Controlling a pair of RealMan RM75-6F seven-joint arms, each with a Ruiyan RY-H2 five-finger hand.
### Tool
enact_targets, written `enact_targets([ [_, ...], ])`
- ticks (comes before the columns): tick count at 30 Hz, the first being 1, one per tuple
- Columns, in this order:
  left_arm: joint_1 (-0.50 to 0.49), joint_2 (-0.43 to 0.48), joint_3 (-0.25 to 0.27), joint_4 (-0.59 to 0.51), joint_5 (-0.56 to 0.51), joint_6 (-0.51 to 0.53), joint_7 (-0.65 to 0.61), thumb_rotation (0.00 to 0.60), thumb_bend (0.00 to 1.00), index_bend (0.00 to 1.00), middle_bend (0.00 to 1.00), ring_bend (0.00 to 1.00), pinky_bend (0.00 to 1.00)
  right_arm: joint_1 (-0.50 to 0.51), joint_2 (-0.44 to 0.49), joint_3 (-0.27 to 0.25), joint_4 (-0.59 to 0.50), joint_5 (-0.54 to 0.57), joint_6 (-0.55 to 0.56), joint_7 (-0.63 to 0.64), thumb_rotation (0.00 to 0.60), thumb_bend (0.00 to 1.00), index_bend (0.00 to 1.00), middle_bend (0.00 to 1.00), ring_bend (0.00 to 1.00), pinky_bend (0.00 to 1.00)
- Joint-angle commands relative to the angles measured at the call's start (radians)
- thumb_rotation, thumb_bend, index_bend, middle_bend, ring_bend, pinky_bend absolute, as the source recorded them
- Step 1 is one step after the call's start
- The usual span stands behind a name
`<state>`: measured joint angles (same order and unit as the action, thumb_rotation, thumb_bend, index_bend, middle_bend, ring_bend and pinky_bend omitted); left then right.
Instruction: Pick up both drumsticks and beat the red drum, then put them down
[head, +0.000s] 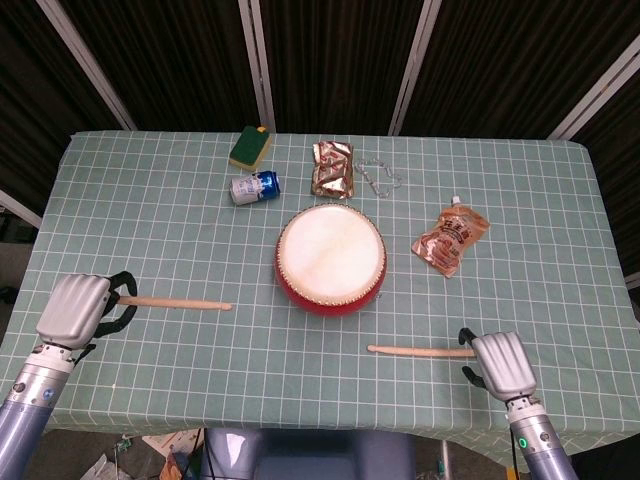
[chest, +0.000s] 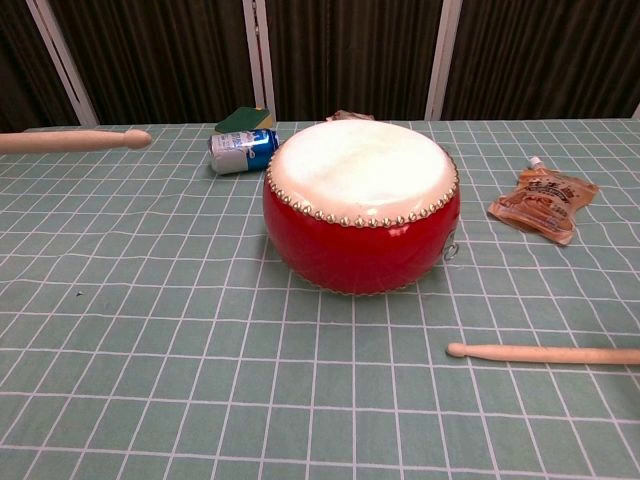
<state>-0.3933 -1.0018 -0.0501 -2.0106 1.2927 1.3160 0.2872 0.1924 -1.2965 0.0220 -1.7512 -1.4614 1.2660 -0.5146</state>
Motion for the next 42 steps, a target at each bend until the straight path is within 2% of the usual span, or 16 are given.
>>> enact_targets([
  [1,0.007,0.0,0.001,0.017,0.003,-0.005,-0.022,0.6,0.51,0.77,1.0,1.0,1.0,0.017,-0.045,0.005,0.016,0.036,-0.025,-0.05,0.6,0.24,0.46,1.0,1.0,1.0],
  [7,0.011,-0.003,-0.002,0.052,0.0,-0.021,-0.046,0.6,0.51,0.77,1.0,1.0,1.0,0.03,-0.093,0.018,0.07,0.084,-0.037,-0.103,0.6,0.24,0.46,1.0,1.0,1.0],
  [13,0.014,-0.011,-0.006,0.069,0.003,-0.027,-0.049,0.6,0.51,0.77,1.0,1.0,1.0,0.045,-0.135,0.037,0.123,0.129,-0.048,-0.118,0.6,0.24,0.52,1.0,1.0,1.0],
  [21,0.018,-0.019,-0.008,0.075,0.006,-0.034,-0.037,0.6,0.51,0.77,1.0,1.0,1.0,0.058,-0.17,0.04,0.173,0.176,-0.068,-0.122,0.6,0.25,0.53,1.0,1.0,1.0],
  [32,0.022,-0.023,-0.012,0.076,0.008,-0.038,-0.033,0.6,0.51,0.77,1.0,1.0,1.0,0.074,-0.201,0.039,0.215,0.226,-0.091,-0.145,0.6,0.32,0.53,1.0,1.0,1.0],
  [42,0.024,-0.018,-0.019,0.08,0.007,-0.047,-0.045,0.6,0.51,0.77,1.0,1.0,1.0,0.082,-0.212,0.039,0.22,0.274,-0.091,-0.186,0.6,0.33,0.53,1.0,1.0,1.0],
])
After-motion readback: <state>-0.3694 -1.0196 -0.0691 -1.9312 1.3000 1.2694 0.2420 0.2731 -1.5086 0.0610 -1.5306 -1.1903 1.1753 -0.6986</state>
